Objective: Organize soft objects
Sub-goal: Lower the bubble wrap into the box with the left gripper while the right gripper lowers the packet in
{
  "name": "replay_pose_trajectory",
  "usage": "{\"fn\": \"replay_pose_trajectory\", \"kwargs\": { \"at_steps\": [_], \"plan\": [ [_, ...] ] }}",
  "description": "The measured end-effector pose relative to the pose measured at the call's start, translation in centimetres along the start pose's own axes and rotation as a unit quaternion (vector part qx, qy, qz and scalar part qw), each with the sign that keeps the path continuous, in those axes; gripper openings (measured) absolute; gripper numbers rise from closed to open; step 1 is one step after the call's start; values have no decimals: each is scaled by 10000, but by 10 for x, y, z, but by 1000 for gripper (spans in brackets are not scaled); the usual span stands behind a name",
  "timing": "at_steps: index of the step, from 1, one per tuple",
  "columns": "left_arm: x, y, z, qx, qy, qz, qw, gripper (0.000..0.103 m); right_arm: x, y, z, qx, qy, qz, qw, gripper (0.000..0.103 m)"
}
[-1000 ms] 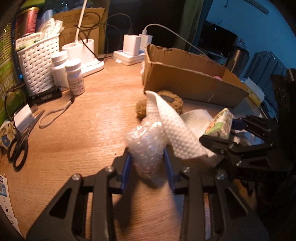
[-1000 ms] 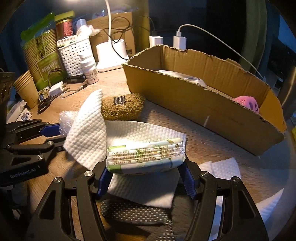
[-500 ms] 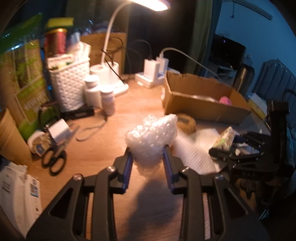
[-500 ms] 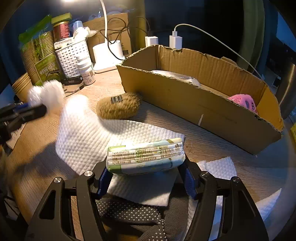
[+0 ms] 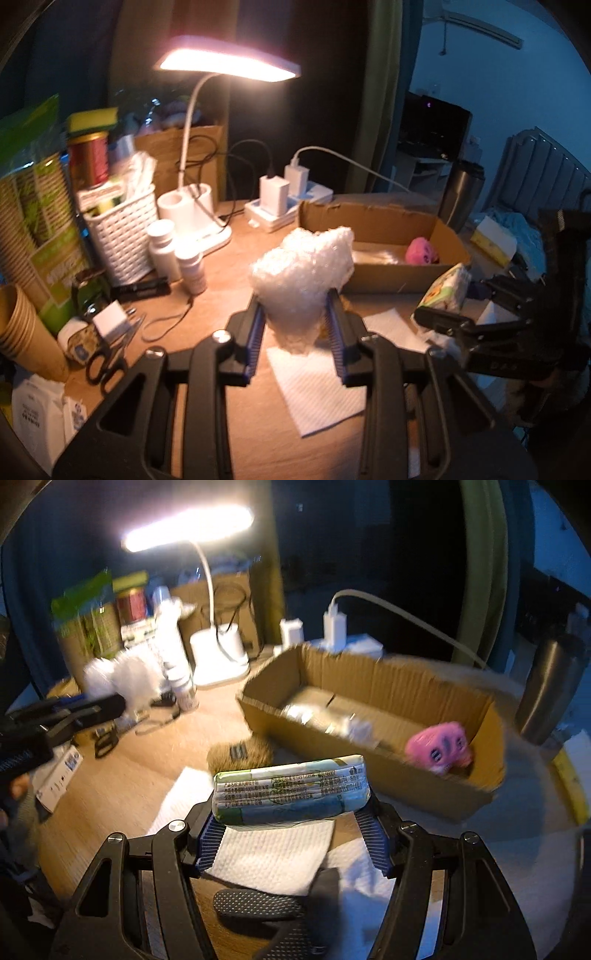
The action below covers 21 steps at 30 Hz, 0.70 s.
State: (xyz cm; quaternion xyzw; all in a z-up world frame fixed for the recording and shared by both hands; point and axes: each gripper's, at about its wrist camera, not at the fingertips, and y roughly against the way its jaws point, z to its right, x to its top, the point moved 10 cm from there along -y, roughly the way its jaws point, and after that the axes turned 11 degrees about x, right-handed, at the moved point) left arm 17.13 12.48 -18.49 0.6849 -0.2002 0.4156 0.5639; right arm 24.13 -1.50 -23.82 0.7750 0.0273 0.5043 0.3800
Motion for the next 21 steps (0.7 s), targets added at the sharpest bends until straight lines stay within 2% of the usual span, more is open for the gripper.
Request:
{"fn": "replay_pose_trajectory", "kwargs": {
  "at_steps": [10,21],
  "plan": [
    [23,-14,38,-213,-184,135,9995,32,27,33,31,-298,-75,437,9986,68],
    [35,-50,55,-134,-305,157,9993,33,30,50,93,-702,-594,641,9937,68]
  ]
}}
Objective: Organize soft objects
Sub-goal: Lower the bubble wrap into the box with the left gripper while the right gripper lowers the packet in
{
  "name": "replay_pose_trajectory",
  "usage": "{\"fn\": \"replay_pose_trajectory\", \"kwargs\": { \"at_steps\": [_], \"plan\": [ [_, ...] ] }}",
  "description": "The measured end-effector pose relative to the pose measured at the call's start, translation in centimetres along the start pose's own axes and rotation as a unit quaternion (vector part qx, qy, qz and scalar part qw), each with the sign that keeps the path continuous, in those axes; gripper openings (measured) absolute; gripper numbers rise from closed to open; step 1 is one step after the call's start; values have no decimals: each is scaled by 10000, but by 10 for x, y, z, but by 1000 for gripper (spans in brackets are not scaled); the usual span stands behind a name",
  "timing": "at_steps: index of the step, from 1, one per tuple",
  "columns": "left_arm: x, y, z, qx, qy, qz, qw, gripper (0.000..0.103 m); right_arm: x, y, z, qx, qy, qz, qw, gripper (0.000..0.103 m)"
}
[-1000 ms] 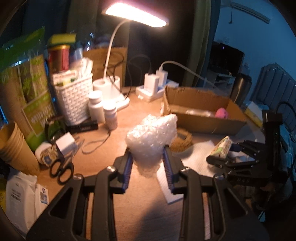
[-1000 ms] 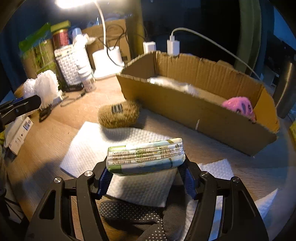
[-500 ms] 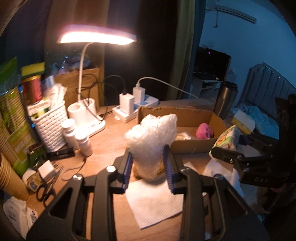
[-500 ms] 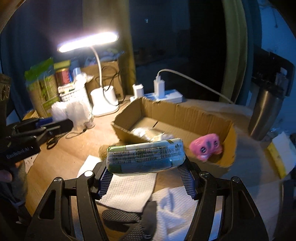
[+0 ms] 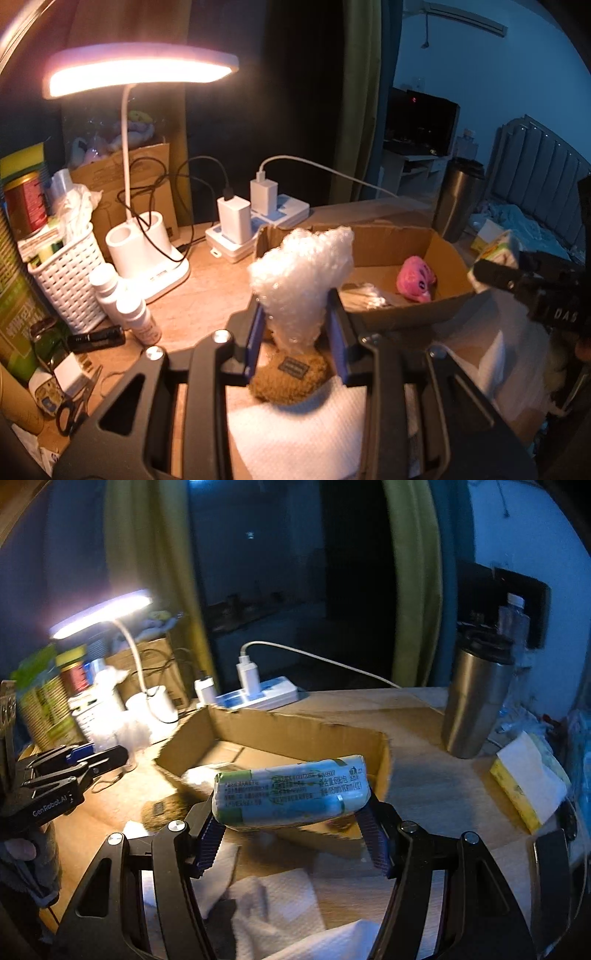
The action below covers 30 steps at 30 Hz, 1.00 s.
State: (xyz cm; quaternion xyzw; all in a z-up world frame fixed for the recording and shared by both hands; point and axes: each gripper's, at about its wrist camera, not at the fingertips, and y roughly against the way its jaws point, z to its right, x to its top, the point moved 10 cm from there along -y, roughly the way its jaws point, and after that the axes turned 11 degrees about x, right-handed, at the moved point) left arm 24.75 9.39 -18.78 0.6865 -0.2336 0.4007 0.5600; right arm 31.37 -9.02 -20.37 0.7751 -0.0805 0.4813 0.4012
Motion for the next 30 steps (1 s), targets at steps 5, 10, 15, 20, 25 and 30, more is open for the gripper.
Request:
{"fn": "replay_pose_trajectory", "kwargs": {
  "at_steps": [5,10,15,20,25,30],
  "plan": [
    [0,-21,0,31,-17,-96,9999,34,-3,-11,12,-53,-144,-126,9998,68],
    [-6,-39,5,-23,-52,-261,9996,35,-4,-26,12,-23,-205,-210,9996,68],
    [-15,-56,4,-4,2,-488,9988,41,-7,-45,10,28,-262,-350,9990,68],
    [-19,-63,4,-23,73,-601,9982,65,-11,-60,11,37,-362,-439,9984,69],
    [-19,-62,5,-55,80,-611,9981,66,-13,-61,13,66,-476,-453,9978,79],
    [-18,-56,6,-64,34,-573,9983,66,-15,-55,15,60,-520,-436,9977,80]
  ]
}}
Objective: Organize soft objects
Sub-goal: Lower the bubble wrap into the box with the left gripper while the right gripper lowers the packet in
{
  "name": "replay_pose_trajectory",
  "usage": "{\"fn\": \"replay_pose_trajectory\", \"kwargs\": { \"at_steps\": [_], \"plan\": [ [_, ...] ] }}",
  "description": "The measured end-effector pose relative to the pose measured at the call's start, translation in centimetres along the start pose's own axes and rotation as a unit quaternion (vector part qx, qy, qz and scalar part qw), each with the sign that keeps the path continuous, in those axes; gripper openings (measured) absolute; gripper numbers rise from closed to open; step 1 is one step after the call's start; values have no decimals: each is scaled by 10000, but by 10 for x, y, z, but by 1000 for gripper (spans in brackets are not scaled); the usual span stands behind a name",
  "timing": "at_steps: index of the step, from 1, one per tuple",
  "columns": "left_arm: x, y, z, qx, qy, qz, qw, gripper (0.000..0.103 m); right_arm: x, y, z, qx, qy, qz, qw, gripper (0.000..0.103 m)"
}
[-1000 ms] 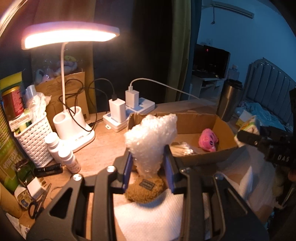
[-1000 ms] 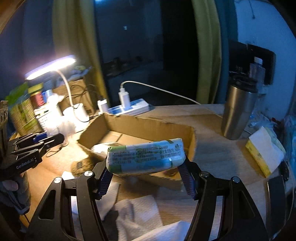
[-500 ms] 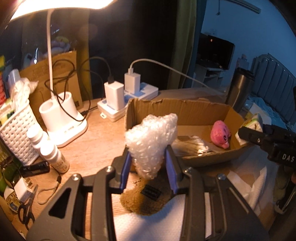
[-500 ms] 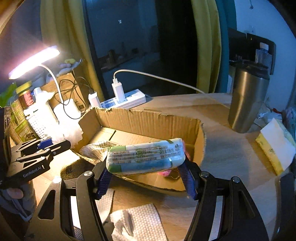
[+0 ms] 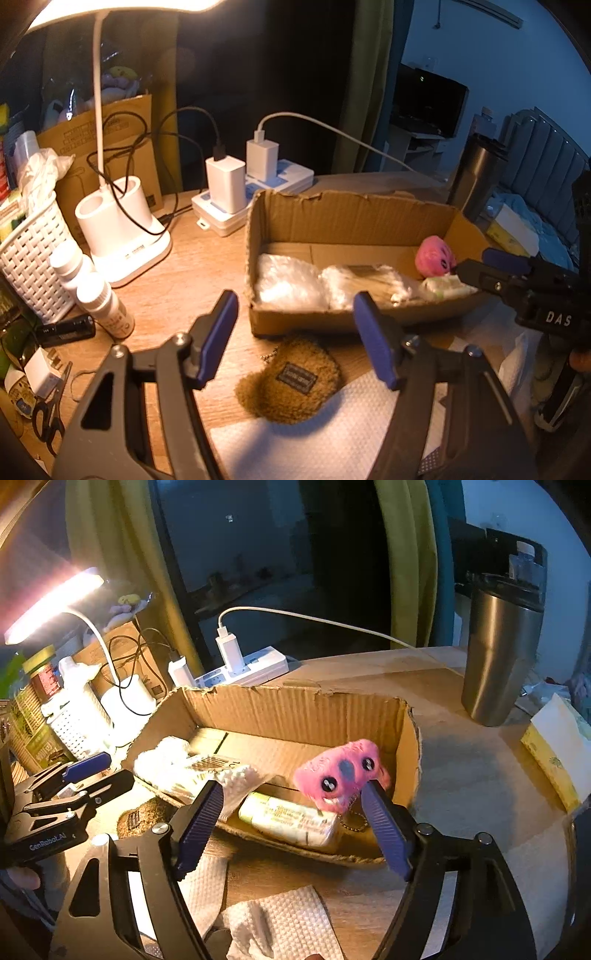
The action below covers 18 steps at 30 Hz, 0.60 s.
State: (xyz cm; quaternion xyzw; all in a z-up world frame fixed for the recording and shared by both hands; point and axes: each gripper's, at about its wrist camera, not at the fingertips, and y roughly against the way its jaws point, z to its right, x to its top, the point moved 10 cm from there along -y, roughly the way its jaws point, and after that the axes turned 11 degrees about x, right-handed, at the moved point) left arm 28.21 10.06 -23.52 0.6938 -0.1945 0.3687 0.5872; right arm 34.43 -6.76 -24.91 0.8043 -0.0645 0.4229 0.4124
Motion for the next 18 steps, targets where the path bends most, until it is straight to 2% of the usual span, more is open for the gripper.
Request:
{"fn": "replay_pose_trajectory", "kwargs": {
  "at_steps": [10,18],
  "plan": [
    [2,26,2,-12,-22,237,9997,68,-3,23,-10,-21,81,110,9999,80],
    [-3,49,14,-151,-67,383,9991,74,-11,44,-28,65,286,184,9994,80]
  ]
}}
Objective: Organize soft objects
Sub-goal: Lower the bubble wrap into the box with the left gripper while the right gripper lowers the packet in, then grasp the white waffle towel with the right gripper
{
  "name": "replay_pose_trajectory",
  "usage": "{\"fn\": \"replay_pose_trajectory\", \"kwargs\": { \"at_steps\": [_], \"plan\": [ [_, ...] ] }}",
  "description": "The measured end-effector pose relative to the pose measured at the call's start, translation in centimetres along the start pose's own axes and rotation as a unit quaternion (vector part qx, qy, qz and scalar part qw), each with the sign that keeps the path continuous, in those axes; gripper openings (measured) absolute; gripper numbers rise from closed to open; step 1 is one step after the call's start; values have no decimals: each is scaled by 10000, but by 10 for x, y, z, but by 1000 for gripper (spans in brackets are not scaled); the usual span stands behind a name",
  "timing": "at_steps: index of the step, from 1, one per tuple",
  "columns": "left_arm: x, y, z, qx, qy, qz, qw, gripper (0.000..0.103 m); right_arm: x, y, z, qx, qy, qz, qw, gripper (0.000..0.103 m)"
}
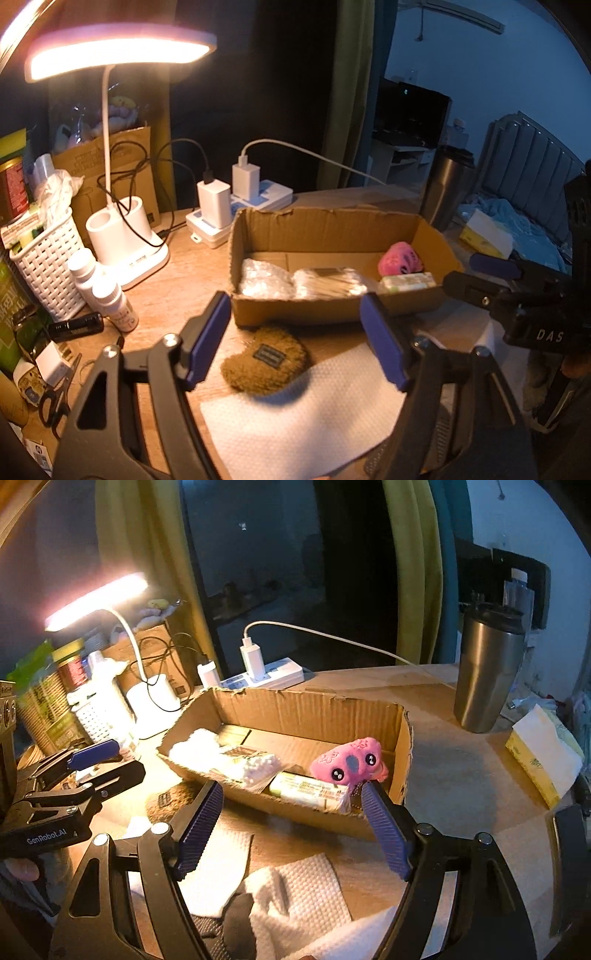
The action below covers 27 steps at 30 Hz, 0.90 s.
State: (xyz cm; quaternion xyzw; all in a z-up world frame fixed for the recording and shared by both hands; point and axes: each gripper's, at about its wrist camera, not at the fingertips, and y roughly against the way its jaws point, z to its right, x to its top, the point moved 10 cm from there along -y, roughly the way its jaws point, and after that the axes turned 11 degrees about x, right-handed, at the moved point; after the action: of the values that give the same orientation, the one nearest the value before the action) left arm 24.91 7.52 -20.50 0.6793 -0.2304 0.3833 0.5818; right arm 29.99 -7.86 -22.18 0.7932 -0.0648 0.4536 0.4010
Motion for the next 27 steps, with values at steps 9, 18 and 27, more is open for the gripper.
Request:
{"fn": "replay_pose_trajectory", "kwargs": {
  "at_steps": [9,18,27],
  "plan": [
    [-13,24,15,-139,-62,87,9998,75,-17,21,-7,-37,23,-1,10000,80],
    [-33,38,24,-201,-87,39,9998,75,-41,36,-5,-114,-28,-69,9999,80],
    [-57,39,29,-191,-61,-143,9997,75,-79,33,6,-155,-165,-372,9991,80]
  ]
}}
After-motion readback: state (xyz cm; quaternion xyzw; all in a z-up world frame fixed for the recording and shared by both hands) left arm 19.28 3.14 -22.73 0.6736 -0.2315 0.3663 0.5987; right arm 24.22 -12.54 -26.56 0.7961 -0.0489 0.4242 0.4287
